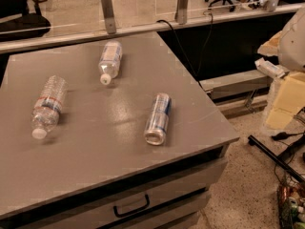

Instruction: Move redbull can near water bottle

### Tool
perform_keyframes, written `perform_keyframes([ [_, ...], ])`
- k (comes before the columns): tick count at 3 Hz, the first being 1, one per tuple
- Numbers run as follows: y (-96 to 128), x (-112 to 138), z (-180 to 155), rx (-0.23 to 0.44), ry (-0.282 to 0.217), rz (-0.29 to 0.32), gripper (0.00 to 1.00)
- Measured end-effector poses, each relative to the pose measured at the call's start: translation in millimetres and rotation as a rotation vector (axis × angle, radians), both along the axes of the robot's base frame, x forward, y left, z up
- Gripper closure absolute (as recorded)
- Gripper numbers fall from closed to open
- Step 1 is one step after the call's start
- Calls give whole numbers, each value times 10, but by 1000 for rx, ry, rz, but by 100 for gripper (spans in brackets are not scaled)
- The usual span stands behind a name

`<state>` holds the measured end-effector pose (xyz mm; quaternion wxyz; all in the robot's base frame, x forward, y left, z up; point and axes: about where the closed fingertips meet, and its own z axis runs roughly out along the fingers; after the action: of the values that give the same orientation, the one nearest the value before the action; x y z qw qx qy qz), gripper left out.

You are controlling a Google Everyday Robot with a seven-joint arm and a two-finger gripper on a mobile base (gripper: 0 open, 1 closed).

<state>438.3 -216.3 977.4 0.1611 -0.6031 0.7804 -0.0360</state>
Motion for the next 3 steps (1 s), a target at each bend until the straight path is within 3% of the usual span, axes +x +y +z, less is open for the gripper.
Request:
perform_keyframes([
  [1,0,0,0,0,0,0,0],
  [2,210,123,-51,0,-21,73,0],
  [3,565,278,-120,-29,-49,206,0],
])
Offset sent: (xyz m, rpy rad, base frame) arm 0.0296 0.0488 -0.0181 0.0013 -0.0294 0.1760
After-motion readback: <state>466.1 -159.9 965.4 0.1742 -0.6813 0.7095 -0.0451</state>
